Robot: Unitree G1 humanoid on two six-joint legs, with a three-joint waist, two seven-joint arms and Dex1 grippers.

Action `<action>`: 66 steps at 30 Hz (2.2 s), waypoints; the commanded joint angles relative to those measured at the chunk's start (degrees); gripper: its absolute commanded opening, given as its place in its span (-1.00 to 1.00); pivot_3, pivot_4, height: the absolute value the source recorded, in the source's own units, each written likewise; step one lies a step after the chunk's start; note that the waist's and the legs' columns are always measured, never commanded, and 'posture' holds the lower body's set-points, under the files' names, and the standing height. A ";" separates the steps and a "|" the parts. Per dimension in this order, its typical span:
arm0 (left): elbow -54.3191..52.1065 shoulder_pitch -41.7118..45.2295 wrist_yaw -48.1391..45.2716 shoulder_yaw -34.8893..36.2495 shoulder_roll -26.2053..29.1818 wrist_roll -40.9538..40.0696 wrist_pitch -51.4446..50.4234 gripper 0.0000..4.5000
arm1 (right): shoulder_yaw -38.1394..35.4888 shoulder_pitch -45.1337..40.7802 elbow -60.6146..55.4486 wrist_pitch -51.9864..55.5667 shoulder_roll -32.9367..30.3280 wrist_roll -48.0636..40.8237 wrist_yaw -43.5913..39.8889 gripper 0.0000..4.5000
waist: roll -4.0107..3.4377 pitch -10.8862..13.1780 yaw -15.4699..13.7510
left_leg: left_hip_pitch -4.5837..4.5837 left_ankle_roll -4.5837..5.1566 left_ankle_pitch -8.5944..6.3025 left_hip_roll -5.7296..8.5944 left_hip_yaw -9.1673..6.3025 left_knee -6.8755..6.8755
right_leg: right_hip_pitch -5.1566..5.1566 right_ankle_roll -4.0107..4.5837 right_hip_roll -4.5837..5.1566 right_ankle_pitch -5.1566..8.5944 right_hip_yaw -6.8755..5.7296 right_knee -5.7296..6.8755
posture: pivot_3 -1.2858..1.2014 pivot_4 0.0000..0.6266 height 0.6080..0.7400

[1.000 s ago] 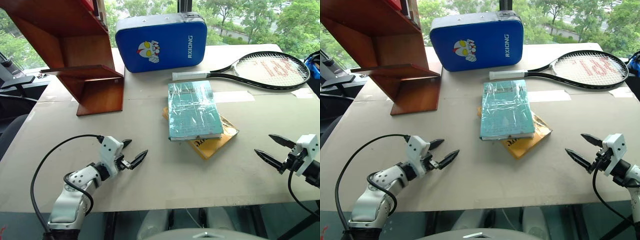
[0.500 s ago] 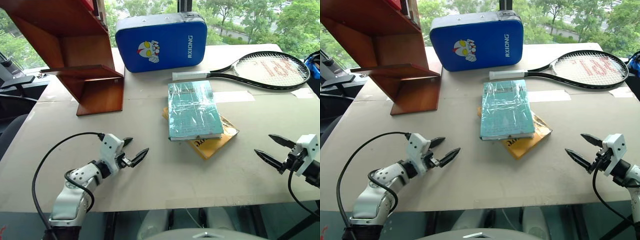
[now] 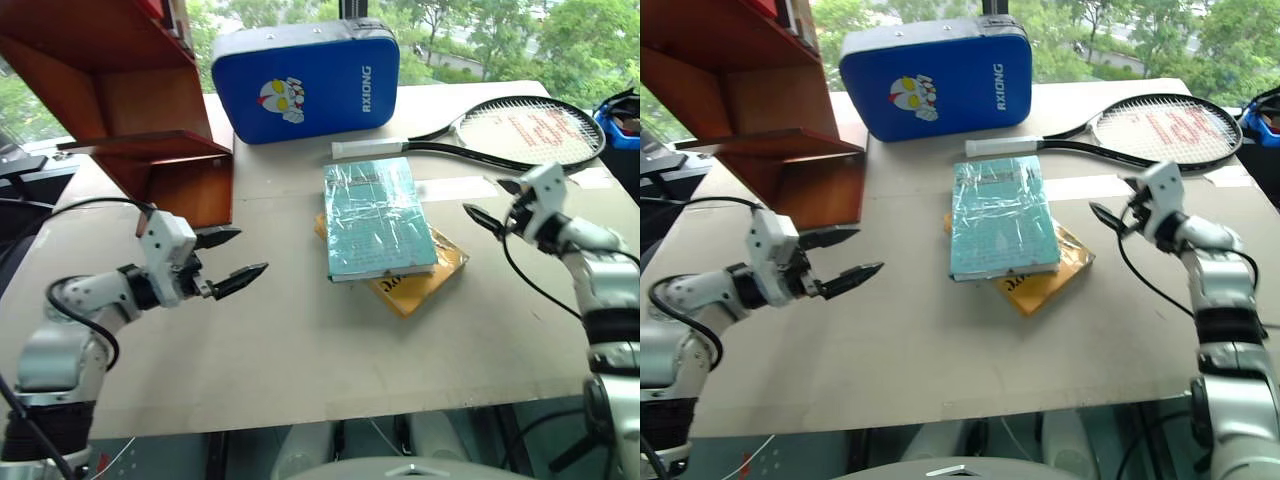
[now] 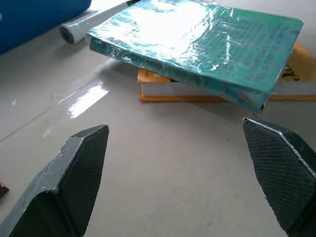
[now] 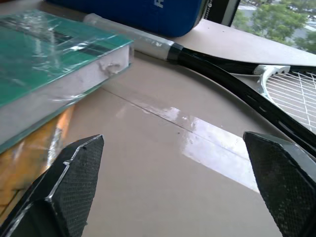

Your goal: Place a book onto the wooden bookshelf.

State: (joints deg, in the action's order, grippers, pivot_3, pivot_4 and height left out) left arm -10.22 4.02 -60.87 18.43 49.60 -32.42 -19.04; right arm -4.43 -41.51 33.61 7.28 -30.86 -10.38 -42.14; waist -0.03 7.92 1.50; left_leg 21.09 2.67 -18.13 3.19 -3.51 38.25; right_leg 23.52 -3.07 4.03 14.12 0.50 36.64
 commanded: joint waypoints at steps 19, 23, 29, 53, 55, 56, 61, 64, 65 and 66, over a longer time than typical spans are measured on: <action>-6.96 -0.16 -11.27 9.78 5.99 -14.35 -9.48 1.00 | 1.95 -28.34 39.47 -9.95 13.80 9.17 -0.71 -0.97 | -0.04 0.11 3.40 | 0.59 -0.13 0.06 0.00 -0.34 0.15 | 0.36 0.00 0.09 -0.01 -0.76 0.04 | 0.03 -0.52 1.00; -7.04 -0.70 -11.11 9.80 5.88 -13.99 -9.39 1.00 | 2.51 -27.98 39.04 -10.02 15.59 9.67 -5.71 -0.97 | -0.04 0.11 3.85 | 0.59 -0.14 0.06 0.01 -0.38 0.20 | 0.36 0.00 0.09 -0.01 -0.69 0.11 | 0.03 -0.52 1.00; -7.38 -2.25 -10.70 10.57 5.64 -13.86 -9.32 1.00 | 2.46 -27.16 37.35 -8.36 15.97 9.15 -12.85 -0.97 | -0.05 0.12 4.05 | 0.59 -0.14 0.06 0.01 -0.40 0.22 | 0.35 0.00 0.08 -0.01 -0.71 0.13 | 0.03 -0.52 1.00; -10.86 -5.41 6.81 4.84 -3.57 -18.12 -23.05 1.00 | -3.84 -0.89 -12.49 11.50 -5.07 -7.98 -32.83 0.14 | -0.05 0.11 1.76 | 0.74 -0.15 0.06 0.10 -0.79 0.37 | 0.33 0.00 0.18 -0.01 -0.84 0.17 | 0.03 -0.52 1.00; -9.10 -3.36 10.47 4.11 -5.29 -19.82 -26.12 1.00 | -6.58 6.09 -23.97 18.08 -8.50 -13.84 -33.77 0.50 | -0.06 0.10 0.88 | 0.72 -0.14 0.06 0.10 -0.79 0.38 | 0.32 0.00 0.18 -0.01 -0.81 0.16 | 0.03 -0.52 1.00; -8.28 -2.35 12.16 3.69 -6.11 -20.37 -27.55 1.00 | -8.09 9.44 -28.99 20.97 -10.04 -16.58 -33.66 0.67 | -0.06 0.10 0.73 | 0.70 -0.14 0.06 0.10 -0.79 0.46 | 0.32 0.00 0.17 -0.01 -0.79 0.19 | 0.03 -0.52 1.00; -4.70 2.13 20.10 1.47 -11.98 -24.56 -35.11 1.00 | -17.95 24.46 -48.54 31.25 -15.78 -27.86 -30.34 0.97 | -0.10 0.04 -0.72 | 0.62 -0.13 0.04 0.13 -0.86 0.75 | 0.16 0.00 0.16 -0.03 -0.76 0.35 | 0.03 -0.52 1.00; -1.92 3.15 21.28 -1.50 -13.13 -25.62 -40.70 1.00 | -24.28 30.41 -55.24 35.39 -17.75 -33.64 -28.52 0.97 | 0.03 -0.03 -1.05 | 0.63 -0.13 0.04 0.17 -0.91 0.86 | 0.13 0.01 0.14 -0.07 -0.72 0.36 | 0.03 -0.52 1.00; -0.66 4.01 21.80 -2.22 -13.63 -27.01 -43.42 1.00 | -26.08 32.01 -56.99 36.35 -18.09 -35.27 -27.79 0.97 | 0.03 -0.03 -1.20 | 0.63 -0.12 0.04 0.18 -0.92 0.87 | 0.10 0.01 0.14 -0.07 -0.73 0.37 | 0.03 -0.52 1.00; 0.58 5.04 22.19 -2.65 -14.16 -28.13 -45.54 1.00 | -27.56 33.39 -58.33 37.18 -18.42 -36.80 -27.02 0.97 | 0.03 -0.03 -1.36 | 0.61 -0.12 0.04 0.19 -0.92 0.87 | 0.09 0.01 0.15 -0.07 -0.73 0.36 | 0.03 -0.52 1.00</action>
State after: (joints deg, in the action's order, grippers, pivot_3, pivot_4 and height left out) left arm -10.71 7.80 -39.33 16.47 36.00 -57.58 -60.96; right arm -27.91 -8.83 -20.90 42.78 -48.36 -43.33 -70.50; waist 0.00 7.89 0.14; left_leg 21.70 2.55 -18.08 3.39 -4.44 39.12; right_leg 23.61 -3.06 4.18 14.05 -0.23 37.00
